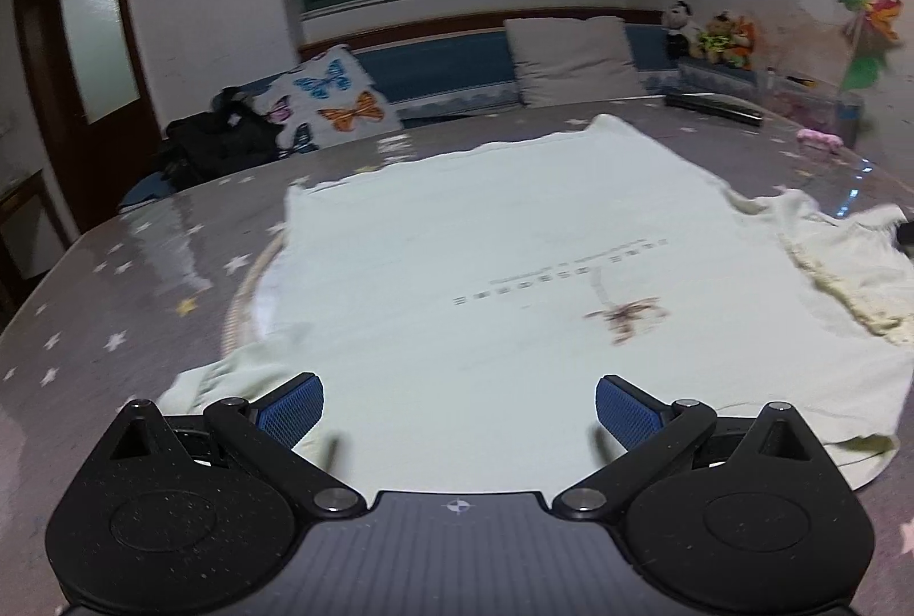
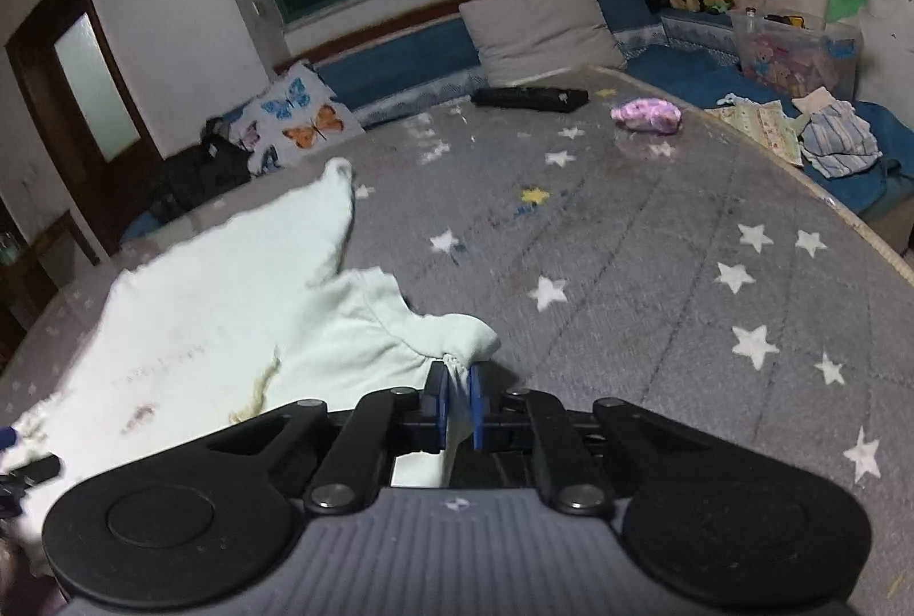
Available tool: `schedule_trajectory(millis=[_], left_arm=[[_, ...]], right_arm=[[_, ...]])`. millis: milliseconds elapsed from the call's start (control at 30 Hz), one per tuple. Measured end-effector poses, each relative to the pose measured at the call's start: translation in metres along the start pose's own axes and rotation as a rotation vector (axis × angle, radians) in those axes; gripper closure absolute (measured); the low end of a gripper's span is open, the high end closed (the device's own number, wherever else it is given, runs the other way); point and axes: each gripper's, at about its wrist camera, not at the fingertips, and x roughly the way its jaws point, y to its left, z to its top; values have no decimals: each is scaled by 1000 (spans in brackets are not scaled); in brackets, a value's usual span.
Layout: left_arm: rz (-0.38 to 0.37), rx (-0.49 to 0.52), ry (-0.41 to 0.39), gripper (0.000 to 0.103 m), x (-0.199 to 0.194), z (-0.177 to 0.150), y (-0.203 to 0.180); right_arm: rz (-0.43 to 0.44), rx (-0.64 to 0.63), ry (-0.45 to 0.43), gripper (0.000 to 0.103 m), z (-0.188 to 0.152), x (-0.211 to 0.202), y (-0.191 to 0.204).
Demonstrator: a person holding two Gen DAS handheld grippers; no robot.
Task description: Fold clothes
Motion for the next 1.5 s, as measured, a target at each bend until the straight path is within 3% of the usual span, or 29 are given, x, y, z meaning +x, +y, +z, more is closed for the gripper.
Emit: schedule_trajectory(millis=[267,600,933,1000,1033,1267,1500], left_arm=[[-25,8,3,0,2,2,-13],[-20,-13,3,0,2,2,-11],[-42,-8,-6,0,4,9,-20],[-46,-10,-7,0,5,11,-21],[-49,-11,-7,0,6,12,-23],[-89,-5,-10,0,8,20,-37],[-140,20,-27,0,9,32,-59]], right_arm=[[147,-109,-62,97,15,-21,46],[299,-243,14,97,0,-1,107],[337,-282,91,87,-28,-1,116],[328,-280,99,73,-31,-2,113],[314,-274,100,71,-31,-4,108],[208,-213,148,70,-39,-6,67],[216,-226,114,68,-25,-15,67]])
